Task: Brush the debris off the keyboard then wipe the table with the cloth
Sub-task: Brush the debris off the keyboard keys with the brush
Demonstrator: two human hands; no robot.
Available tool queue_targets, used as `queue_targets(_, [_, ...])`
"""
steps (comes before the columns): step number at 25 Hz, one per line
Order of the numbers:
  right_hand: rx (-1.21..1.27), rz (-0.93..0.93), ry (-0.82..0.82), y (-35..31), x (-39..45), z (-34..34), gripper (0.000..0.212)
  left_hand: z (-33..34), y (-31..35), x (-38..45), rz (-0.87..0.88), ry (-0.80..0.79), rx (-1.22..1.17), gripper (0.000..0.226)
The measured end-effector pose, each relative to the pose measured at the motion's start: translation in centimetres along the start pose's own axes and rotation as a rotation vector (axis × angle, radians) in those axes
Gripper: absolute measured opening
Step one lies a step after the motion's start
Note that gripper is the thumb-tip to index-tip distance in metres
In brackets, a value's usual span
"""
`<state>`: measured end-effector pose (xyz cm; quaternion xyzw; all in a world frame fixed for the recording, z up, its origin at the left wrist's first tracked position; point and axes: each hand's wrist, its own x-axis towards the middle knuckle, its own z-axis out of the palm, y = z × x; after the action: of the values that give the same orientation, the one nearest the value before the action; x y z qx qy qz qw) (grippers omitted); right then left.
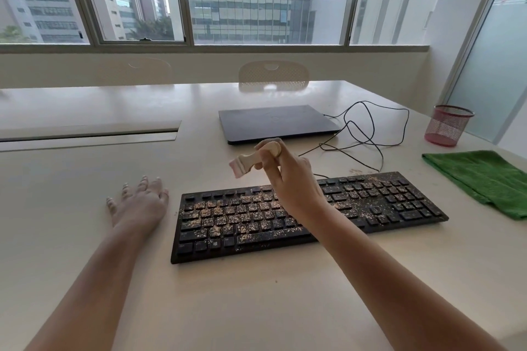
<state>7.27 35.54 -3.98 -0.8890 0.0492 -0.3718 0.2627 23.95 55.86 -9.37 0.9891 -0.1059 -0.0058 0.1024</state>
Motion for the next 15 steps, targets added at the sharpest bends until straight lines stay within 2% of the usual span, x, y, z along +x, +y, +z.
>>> queue_targets(2, [-0.002,0.007,-0.060,-0.1,-0.1,0.0,0.022,-0.1,0.0,0.0,0.001,0.002,0.004,0.052])
queue_targets(6, [0.064,0.031,-0.037,0.1,0.0,-0.5,0.023,0.0,0.0,-0.1,0.001,-0.002,0.001,0.052])
queue_targets(9, [0.041,0.021,-0.100,-0.2,-0.4,-0.6,0.021,-0.1,-0.1,0.0,0.002,-0.013,0.003,0.053])
queue_targets(12, [0.151,0.052,-0.031,-0.9,-0.3,-0.5,0.019,-0.2,0.1,0.0,0.007,-0.016,-0.005,0.053])
queue_targets(15, [0.086,0.037,-0.095,-2.5,0.8,0.4,0.019,-0.2,0.1,0.0,-0.006,-0.021,-0.014,0.053])
